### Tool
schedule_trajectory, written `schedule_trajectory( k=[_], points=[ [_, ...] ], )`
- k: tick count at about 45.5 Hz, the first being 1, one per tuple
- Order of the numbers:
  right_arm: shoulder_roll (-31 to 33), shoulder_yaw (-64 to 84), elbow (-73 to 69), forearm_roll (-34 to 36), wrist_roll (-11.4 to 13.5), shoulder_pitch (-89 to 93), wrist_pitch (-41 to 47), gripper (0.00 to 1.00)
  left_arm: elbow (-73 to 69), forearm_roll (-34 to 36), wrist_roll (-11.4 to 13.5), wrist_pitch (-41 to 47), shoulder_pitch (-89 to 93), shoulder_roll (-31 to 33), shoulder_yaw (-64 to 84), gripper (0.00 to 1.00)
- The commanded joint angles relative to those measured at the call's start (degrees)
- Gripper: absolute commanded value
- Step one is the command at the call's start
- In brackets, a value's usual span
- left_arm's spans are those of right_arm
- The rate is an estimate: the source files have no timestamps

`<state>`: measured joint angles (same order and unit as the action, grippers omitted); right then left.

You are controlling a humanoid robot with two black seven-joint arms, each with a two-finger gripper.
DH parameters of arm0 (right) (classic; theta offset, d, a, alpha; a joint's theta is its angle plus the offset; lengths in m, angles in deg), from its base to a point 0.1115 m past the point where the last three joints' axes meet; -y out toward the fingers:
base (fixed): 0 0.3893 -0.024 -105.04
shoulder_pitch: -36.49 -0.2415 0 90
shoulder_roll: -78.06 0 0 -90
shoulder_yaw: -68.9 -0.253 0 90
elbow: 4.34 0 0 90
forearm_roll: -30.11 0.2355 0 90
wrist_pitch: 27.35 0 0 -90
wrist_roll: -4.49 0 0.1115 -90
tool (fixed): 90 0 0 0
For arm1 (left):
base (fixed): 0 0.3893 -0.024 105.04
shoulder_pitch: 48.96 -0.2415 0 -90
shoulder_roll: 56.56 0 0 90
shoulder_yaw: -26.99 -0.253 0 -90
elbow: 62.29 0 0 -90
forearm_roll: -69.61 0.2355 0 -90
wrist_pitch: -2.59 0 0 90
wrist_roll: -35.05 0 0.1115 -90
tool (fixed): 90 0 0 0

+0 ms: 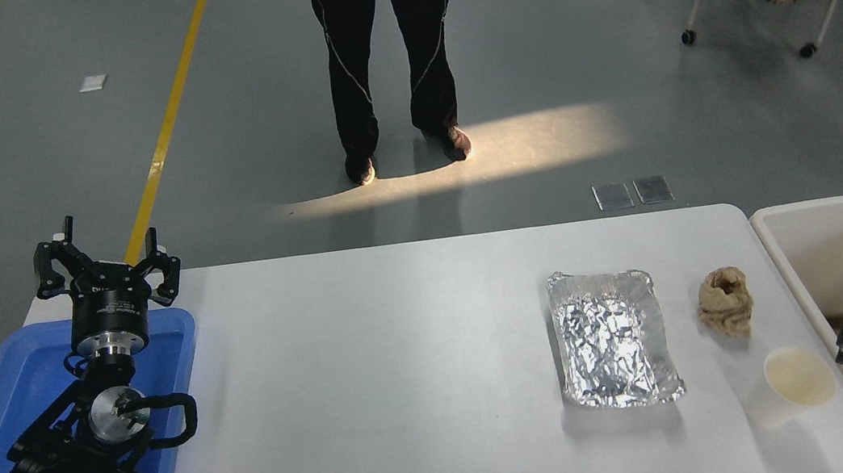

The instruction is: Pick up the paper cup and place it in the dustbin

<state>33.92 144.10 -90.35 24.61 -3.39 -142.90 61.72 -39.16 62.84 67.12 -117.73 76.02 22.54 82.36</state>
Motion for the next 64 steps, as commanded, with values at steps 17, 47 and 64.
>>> schedule_trajectory(
  k=[17,47,64],
  points=[
    [-6.4,-13.9,12.8,0.9,0.5,18.7,-3.9,0.99,0.0,0.0,0.0,0.0,0.0,0.0,0.0,0.99],
    [-2.9,-14.0,12.5,5.3,1.9,15.8,-2.9,0.00,0.1,0.1,-0.1,0.0,0.1,0.0,0.0,0.99],
    [-0.9,11.7,-9.4,4.4,1.8,-27.0,4.3,0.00,0.0,0.1,-0.1,0.0,0.1,0.0,0.0,0.99]
  ],
)
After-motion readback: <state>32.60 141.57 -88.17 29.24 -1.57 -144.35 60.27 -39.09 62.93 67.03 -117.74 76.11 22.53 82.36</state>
